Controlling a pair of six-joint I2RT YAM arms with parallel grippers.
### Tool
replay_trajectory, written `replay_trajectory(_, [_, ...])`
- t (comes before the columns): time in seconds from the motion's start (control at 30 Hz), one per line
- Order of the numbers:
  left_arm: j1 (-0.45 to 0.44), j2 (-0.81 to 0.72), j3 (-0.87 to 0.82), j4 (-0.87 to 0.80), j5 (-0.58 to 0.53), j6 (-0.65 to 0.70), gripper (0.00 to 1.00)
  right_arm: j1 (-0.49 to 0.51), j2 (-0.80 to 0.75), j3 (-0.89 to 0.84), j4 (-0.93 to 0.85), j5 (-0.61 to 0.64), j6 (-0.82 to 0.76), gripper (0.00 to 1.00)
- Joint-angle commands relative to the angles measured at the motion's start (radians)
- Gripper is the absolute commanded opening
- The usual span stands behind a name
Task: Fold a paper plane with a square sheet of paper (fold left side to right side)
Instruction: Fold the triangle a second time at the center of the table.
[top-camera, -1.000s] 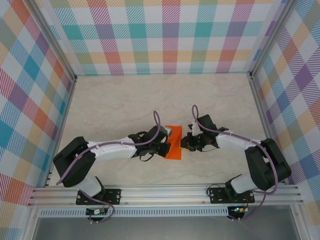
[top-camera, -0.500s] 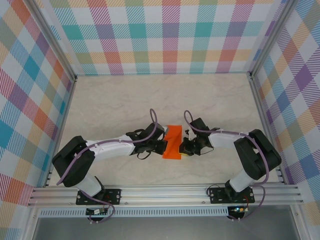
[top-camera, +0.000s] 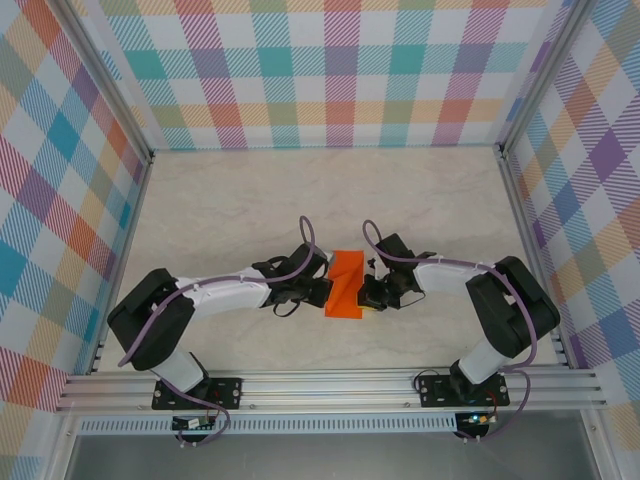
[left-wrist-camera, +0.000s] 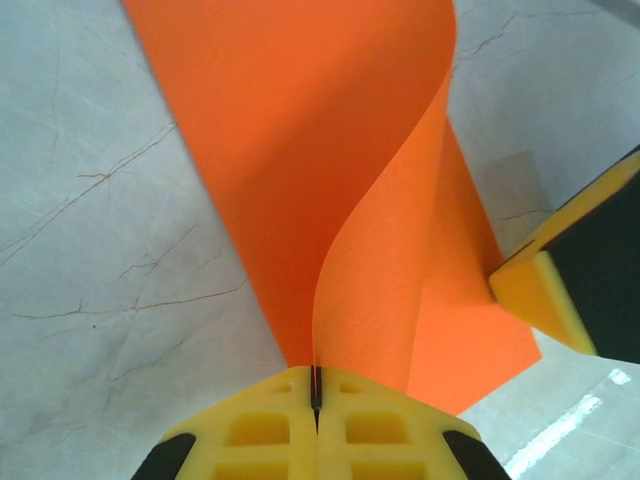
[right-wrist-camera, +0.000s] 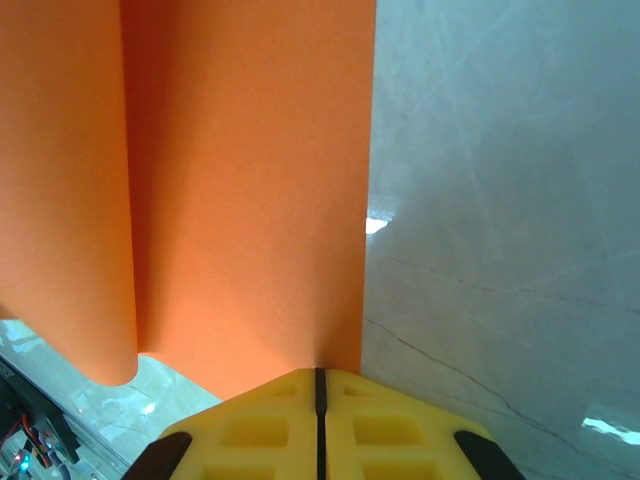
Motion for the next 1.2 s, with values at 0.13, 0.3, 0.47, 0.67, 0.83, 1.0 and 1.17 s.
replay_trajectory(0.13, [0.019,0.049,0.046,-0.016,0.000,0.033,0.00,0.007,0.028,0.015,-0.053,0.040,-0.025,0.08])
replay_trajectory(0.3, [0.021,0.064,0.054,-0.003,0.007,0.036,0.00,0.008,0.035,0.019,-0.057,0.041,-0.027,0.08])
replay_trajectory(0.47, [0.024,0.089,0.071,-0.006,-0.002,0.041,0.00,0.008,0.039,0.021,-0.063,0.042,-0.030,0.08])
replay_trajectory(0.67, [0.023,0.107,0.082,-0.006,-0.003,0.046,0.00,0.010,0.041,0.024,-0.072,0.047,-0.034,0.08])
replay_trajectory(0.83, [0.024,0.117,0.086,0.000,0.000,0.046,0.00,0.010,0.042,0.026,-0.075,0.047,-0.036,0.09])
replay_trajectory(1.0, [0.025,0.129,0.094,0.000,-0.004,0.048,0.00,0.010,0.042,0.025,-0.077,0.049,-0.037,0.09])
replay_trajectory(1.17, [0.025,0.141,0.101,0.000,0.000,0.051,0.00,0.010,0.041,0.026,-0.082,0.052,-0.038,0.09])
